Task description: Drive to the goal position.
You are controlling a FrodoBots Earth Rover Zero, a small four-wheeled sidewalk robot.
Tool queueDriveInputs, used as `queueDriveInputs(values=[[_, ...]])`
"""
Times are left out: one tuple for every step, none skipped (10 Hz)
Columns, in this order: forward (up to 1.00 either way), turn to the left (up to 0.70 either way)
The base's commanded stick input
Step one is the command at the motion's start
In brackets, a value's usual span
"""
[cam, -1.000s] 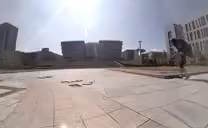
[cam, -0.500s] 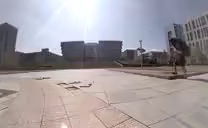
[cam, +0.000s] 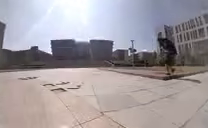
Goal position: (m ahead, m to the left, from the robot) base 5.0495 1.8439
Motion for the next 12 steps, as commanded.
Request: queueDriveInputs(values=[[0.7, 0.02], [0.7, 0.02], [0.7, 0.02], [0.7, 0.02], [0.7, 0.02], [0.7, 0.02], [0.7, 0.02], [0.7, 0.02], [0.7, 0.02], [0.7, 0.02], [0.7, 0.02], [0.7, 0.02]])
